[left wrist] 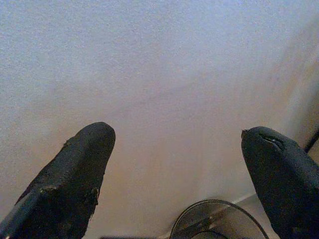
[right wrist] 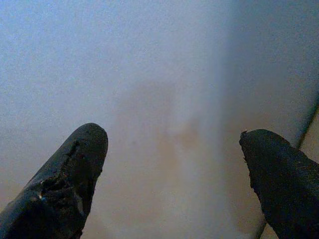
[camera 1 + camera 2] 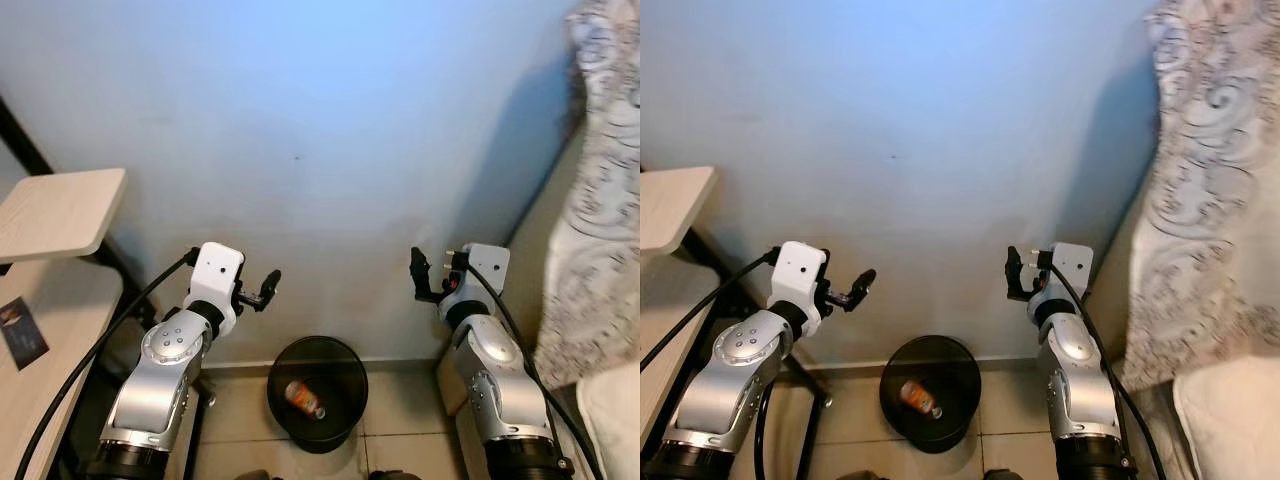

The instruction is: Clean up the room

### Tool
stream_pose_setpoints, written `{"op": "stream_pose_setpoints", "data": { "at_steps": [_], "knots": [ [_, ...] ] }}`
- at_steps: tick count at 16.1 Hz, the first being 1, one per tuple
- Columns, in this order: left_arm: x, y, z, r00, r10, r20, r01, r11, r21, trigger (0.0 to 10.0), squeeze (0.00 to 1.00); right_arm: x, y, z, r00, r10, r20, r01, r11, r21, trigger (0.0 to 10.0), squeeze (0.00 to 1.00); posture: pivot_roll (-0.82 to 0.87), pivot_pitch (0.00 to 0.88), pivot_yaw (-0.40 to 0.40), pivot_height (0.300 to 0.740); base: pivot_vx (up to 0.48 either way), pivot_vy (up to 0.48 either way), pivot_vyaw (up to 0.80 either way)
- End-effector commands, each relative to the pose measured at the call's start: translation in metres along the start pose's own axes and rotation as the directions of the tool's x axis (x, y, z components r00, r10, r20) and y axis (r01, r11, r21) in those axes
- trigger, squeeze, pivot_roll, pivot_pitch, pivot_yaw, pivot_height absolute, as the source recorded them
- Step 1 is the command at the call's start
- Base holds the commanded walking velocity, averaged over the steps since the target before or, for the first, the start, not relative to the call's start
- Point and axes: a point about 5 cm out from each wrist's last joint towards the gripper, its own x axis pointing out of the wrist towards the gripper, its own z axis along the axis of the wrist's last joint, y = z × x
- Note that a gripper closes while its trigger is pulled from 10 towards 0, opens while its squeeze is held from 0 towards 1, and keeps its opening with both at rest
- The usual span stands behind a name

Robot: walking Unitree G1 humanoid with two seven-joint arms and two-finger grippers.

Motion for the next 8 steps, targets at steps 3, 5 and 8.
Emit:
{"op": "stream_pose_setpoints", "data": {
  "at_steps": [3, 5, 8],
  "knots": [
    [-0.0052, 0.0029, -0.0008, 0.999, 0.042, 0.001, -0.042, 0.999, -0.025, 10.0, 0.00, -0.0030, 0.0042, 0.0067, 1.000, 0.001, 0.029, -0.001, 1.000, 0.002, 10.0, 1.00, 0.06, 0.000, 0.062, 0.740, 0.000, 0.000, -0.76],
    [-0.0082, 0.0028, -0.0019, 0.999, 0.045, -0.005, -0.045, 0.999, -0.029, 10.0, 0.00, -0.0064, 0.0051, 0.0063, 0.999, -0.016, 0.033, 0.015, 0.999, 0.030, 10.0, 1.00, 0.08, 0.000, 0.054, 0.740, 0.000, 0.000, -0.76],
    [-0.0085, 0.0063, 0.0008, 0.999, 0.052, 0.004, -0.051, 0.998, -0.028, 10.0, 0.00, -0.0074, 0.0066, 0.0054, 0.999, -0.019, 0.028, 0.017, 0.998, 0.054, 10.0, 1.00, 0.08, 0.000, 0.039, 0.740, 0.000, 0.000, -0.76]
  ]
}}
